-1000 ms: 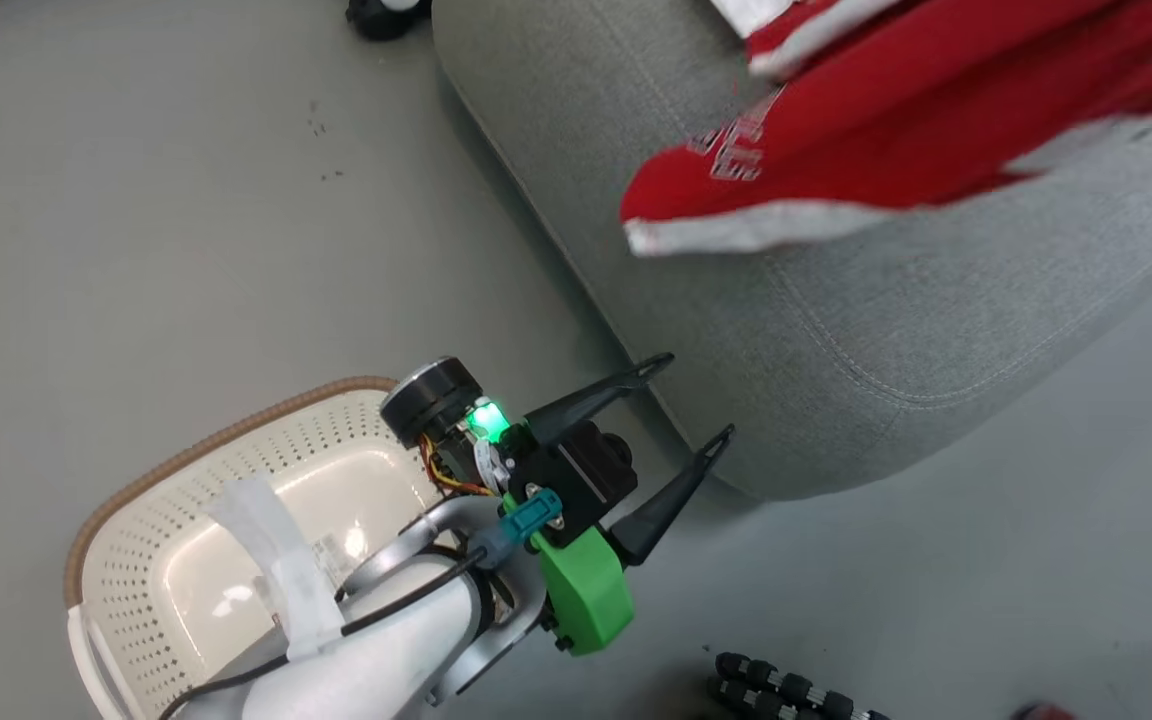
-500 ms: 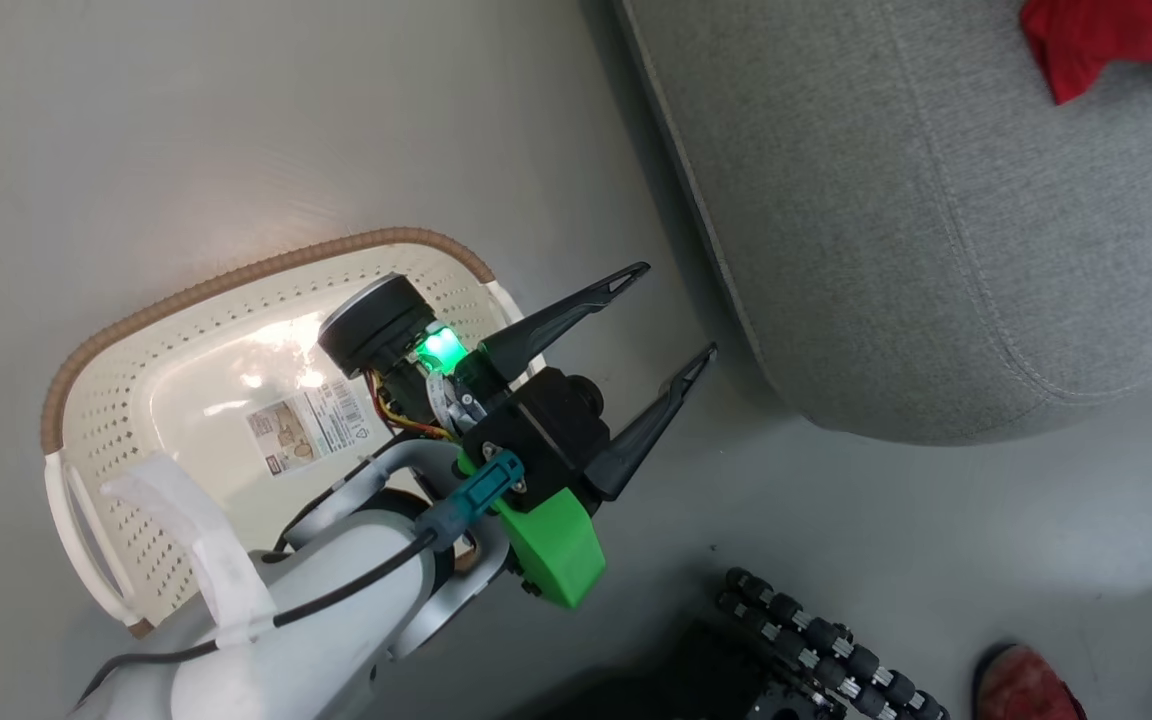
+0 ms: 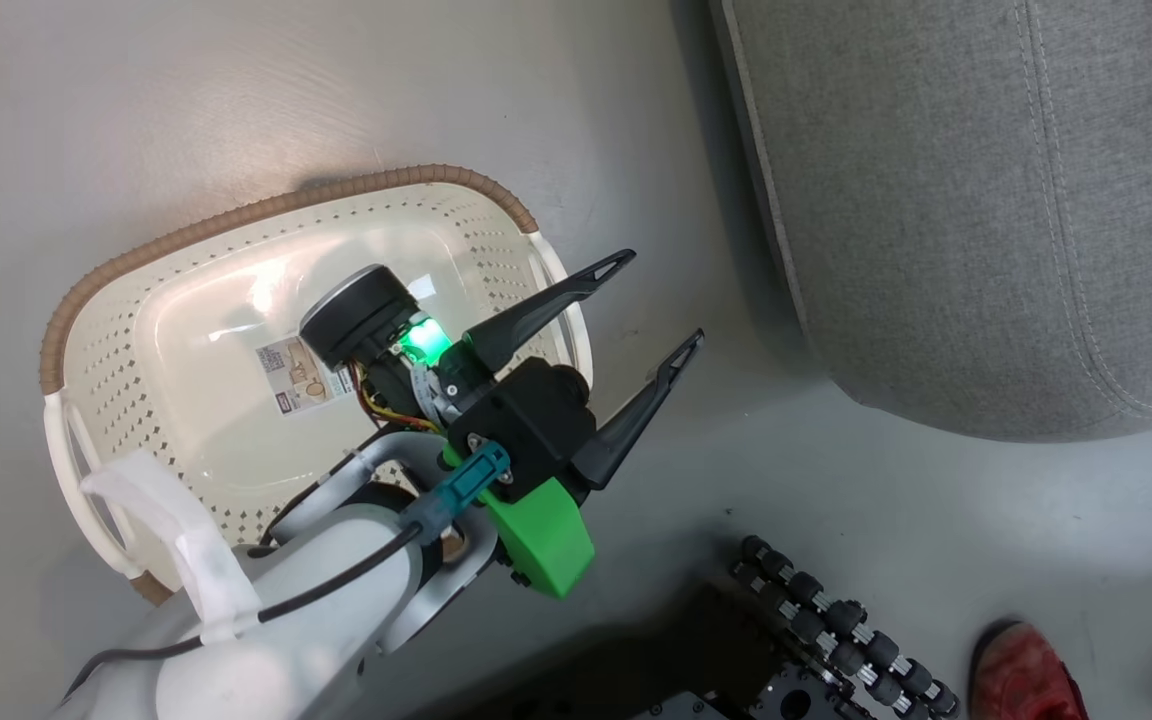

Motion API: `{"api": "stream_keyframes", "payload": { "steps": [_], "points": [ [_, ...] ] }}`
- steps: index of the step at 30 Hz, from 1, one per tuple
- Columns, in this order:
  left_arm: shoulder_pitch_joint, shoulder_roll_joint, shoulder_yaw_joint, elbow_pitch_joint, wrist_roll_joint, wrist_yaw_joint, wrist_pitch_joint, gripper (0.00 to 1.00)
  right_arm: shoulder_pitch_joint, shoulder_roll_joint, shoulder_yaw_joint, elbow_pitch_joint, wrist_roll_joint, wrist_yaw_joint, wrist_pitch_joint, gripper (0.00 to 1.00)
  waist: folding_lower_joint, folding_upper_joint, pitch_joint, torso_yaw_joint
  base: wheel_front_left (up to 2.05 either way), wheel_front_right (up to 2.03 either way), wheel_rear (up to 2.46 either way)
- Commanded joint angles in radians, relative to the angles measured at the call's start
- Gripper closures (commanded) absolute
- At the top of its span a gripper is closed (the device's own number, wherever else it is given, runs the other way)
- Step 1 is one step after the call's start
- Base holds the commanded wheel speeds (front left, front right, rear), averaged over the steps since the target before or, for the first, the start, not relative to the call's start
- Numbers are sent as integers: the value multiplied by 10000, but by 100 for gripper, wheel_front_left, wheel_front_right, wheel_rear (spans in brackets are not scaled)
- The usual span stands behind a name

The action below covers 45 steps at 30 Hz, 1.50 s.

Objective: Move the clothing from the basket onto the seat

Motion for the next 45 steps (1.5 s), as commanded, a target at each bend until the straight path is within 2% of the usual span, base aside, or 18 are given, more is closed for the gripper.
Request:
{"api": "stream_keyframes", "payload": {
  "steps": [1, 6, 9, 13, 17, 24, 31, 37, 41, 45],
  "points": [
    [64, 63, 41, -6, -74, 107, -67, 0, 240, -2, -210, -296, -92, -18, -4, 0, -2, 0, -124, -24, 0, 0, 0],
    [182, -139, 98, 182, -192, 188, -394, 0, 1242, 418, -788, -1864, -359, -18, -2, 0, -2, 0, -684, 78, 0, 0, 0],
    [299, -286, 199, 425, -321, 315, -725, 0, 1947, 700, -785, -2811, -406, -18, -2, 0, -2, 0, -1206, 188, 0, 0, 0],
    [605, -571, 403, 961, -638, 532, -1393, 0, 3091, 1204, -170, -3985, -354, -18, 0, 0, -2, 0, -2175, 447, 0, 0, 0],
    [1101, -909, 621, 1774, -992, 724, -2257, 0, 4166, 1753, 860, -4742, -559, -20, 0, 0, -2, 0, -3353, 843, 0, 0, 0],
    [2242, -1575, 1216, 3551, -1832, 1052, -3774, 0, 5692, 2418, 3099, -4791, -399, -18, -2, 0, -2, 0, -5427, 1818, 0, 0, 0],
    [3477, -2143, 2332, 4599, -2125, 1168, -4109, 0, 6979, 2732, 4976, -4464, -727, -18, -2, 0, -2, 0, -7108, 2860, 0, 0, 0],
    [5087, -2512, 4022, 4547, -1665, 1047, -4111, 0, 7919, 3074, 5531, -4468, -1029, -17, -2, 0, -2, 0, -8417, 3538, 0, 0, 0],
    [5931, -2731, 5072, 4210, -1145, 952, -4109, 0, 8350, 3145, 5538, -4706, -1228, -17, -2, 0, -2, 0, -8840, 3780, 0, 0, 0],
    [6715, -2953, 6091, 3576, -428, 892, -4103, 0, 8789, 3224, 5126, -5133, -1458, -17, -2, 0, -2, 0, -9210, 3951, 0, 0, 0]
  ]
}}
